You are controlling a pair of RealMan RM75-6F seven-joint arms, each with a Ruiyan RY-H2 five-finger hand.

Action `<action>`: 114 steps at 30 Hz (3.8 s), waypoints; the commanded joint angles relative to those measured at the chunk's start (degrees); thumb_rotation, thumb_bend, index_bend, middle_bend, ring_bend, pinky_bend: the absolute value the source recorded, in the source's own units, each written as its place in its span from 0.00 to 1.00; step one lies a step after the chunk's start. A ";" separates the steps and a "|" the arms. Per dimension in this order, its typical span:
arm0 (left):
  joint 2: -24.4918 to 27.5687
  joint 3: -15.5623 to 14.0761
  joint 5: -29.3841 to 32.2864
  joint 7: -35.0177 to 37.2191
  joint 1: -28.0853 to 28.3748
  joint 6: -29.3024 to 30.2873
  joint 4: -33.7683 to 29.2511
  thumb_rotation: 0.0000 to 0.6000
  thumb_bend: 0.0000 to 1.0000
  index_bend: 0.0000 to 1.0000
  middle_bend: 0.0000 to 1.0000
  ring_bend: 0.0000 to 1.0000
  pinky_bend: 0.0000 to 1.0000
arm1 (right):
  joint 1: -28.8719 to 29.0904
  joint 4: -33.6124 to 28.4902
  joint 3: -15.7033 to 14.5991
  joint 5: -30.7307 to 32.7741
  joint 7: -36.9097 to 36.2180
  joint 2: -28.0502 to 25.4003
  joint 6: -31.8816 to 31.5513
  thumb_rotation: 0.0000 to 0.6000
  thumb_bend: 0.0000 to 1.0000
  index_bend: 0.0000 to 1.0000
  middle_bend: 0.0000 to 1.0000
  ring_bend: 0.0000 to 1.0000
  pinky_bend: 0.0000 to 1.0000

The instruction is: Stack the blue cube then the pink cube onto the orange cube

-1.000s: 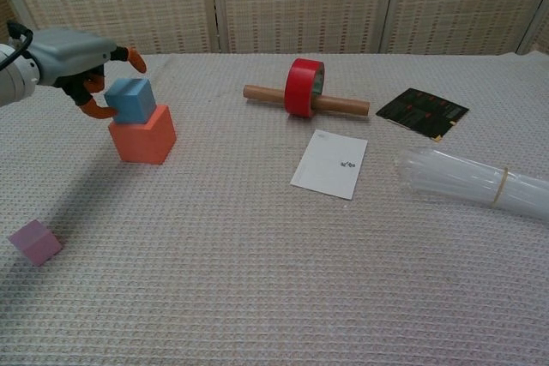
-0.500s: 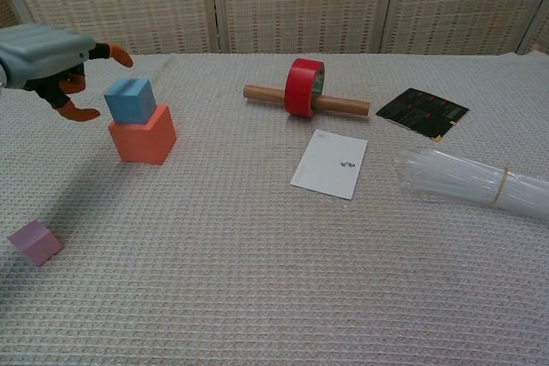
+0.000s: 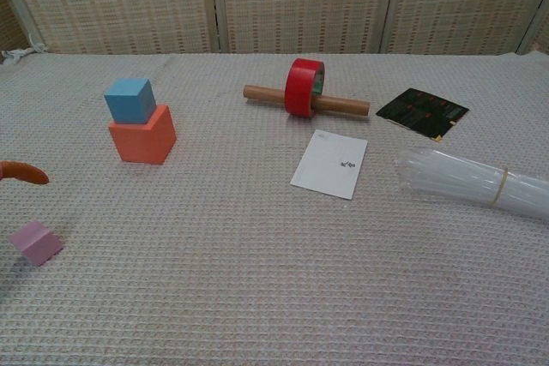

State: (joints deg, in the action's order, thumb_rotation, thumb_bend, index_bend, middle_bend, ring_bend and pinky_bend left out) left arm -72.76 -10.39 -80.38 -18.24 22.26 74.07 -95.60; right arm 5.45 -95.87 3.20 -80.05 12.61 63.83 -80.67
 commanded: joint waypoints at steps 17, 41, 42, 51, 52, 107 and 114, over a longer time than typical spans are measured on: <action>-8.72 3.74 -2.51 -0.58 -1.25 -3.30 12.70 1.00 0.30 0.40 1.00 0.97 1.00 | -0.98 -0.79 -0.33 -0.93 -0.95 -1.13 -1.26 1.00 0.16 0.00 0.00 0.00 0.00; 8.19 15.49 5.71 0.56 5.17 -10.10 -4.82 1.00 0.40 0.54 1.00 1.00 1.00 | -0.94 -0.52 0.25 -0.72 -1.10 -0.78 -1.41 1.00 0.16 0.00 0.00 0.00 0.00; 9.08 16.86 7.81 0.04 6.30 -11.37 -5.98 1.00 0.40 0.54 1.00 1.00 1.00 | -0.93 -0.50 0.31 -0.65 -0.96 -0.69 -1.44 1.00 0.16 0.00 0.00 0.00 0.00; 12.25 22.51 26.35 -4.37 16.92 -24.53 -8.74 1.00 0.41 0.52 1.00 1.00 1.00 | -0.14 0.08 0.51 0.44 0.06 -0.02 0.26 1.00 0.16 0.00 0.00 0.00 0.00; 12.11 22.71 27.69 -5.24 17.87 -24.86 -8.56 1.00 0.41 0.52 1.00 1.00 1.00 | -0.05 0.13 0.60 0.68 0.08 0.01 0.44 1.00 0.16 0.00 0.00 0.00 0.00; 2.77 19.25 50.38 -18.38 37.43 -22.45 3.41 1.00 0.39 0.43 1.00 1.00 1.00 | 1.73 1.29 1.82 5.56 0.71 0.45 3.61 1.00 0.16 0.00 0.00 0.00 0.00; 2.53 18.72 50.67 -18.59 37.73 -21.95 3.78 1.00 0.40 0.40 1.00 1.00 1.00 | 1.62 1.13 1.81 5.52 0.60 0.32 3.26 1.00 0.16 0.00 0.00 0.00 0.00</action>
State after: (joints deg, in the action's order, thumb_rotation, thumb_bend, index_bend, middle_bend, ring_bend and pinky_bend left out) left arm -70.20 8.37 -29.71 -36.82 59.97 52.08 -91.87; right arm 7.10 -94.73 5.00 -74.51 13.25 64.17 -77.35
